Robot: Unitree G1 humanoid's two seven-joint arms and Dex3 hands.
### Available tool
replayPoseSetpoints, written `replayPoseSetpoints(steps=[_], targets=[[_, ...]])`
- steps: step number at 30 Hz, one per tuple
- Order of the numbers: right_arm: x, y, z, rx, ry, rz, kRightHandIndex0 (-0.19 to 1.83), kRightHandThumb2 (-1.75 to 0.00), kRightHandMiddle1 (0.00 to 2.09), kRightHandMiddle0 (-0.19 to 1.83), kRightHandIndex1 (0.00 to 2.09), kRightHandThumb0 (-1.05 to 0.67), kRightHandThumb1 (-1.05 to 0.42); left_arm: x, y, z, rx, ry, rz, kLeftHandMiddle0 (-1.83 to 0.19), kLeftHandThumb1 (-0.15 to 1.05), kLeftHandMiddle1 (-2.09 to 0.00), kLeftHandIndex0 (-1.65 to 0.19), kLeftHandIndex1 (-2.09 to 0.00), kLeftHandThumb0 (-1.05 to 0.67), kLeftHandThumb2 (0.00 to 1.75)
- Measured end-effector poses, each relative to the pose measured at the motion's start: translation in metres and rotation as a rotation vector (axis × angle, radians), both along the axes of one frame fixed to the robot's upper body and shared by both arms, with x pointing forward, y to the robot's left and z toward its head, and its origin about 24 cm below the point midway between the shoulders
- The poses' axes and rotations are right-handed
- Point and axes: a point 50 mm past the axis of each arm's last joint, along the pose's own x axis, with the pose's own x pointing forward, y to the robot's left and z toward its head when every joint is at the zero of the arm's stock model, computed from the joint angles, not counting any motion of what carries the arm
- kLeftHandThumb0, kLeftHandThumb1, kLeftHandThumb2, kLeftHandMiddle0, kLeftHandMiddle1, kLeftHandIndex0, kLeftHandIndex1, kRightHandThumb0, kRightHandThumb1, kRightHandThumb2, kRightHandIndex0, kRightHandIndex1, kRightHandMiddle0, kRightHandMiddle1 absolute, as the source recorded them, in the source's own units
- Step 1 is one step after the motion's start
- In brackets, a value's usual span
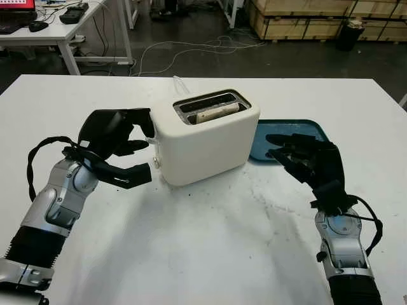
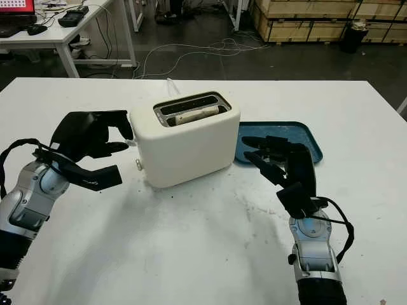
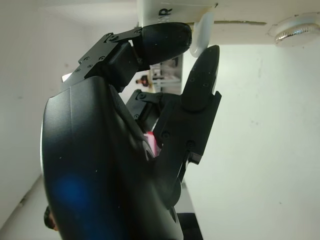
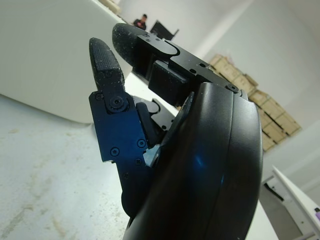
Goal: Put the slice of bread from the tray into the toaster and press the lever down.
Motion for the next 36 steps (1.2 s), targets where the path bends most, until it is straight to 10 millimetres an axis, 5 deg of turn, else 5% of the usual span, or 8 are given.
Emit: replayPoseSetpoints(steps=[12, 23, 29, 36], targets=[[0.0, 0.0, -0.001, 0.001, 0.008, -0.002, 1.01, 0.0, 0.0, 1.14, 0.66, -0.39, -0.84, -0.001, 0.0, 0.003, 0.026, -0.014, -0.01, -0.78, 0.92, -1.62, -0.72, -1.27, -0.24, 0.21], [0.0, 0.0, -0.001, 0.0, 0.007, -0.002, 1.01, 0.0, 0.0, 1.14, 0.66, -0.39, -0.84, -0.006, 0.006, 0.035, 0.118, -0.028, -0.007, -0.81, 0.92, -1.53, -0.85, -0.96, -0.32, 0.22], [0.0, 0.0, -0.001, 0.0, 0.007, -0.002, 1.0, 0.0, 0.0, 1.14, 0.66, -0.4, -0.84, -0.004, 0.011, 0.042, 0.174, 0.009, -0.004, -0.98, 0.92, -1.21, -1.0, -0.65, -0.38, 0.2], [0.0, 0.0, -0.001, 0.0, 0.007, -0.002, 1.0, 0.0, 0.0, 1.14, 0.66, -0.4, -0.84, -0.001, 0.012, 0.046, 0.176, 0.033, -0.005, -0.98, 0.92, -1.21, -1.04, -0.61, -0.36, 0.23]])
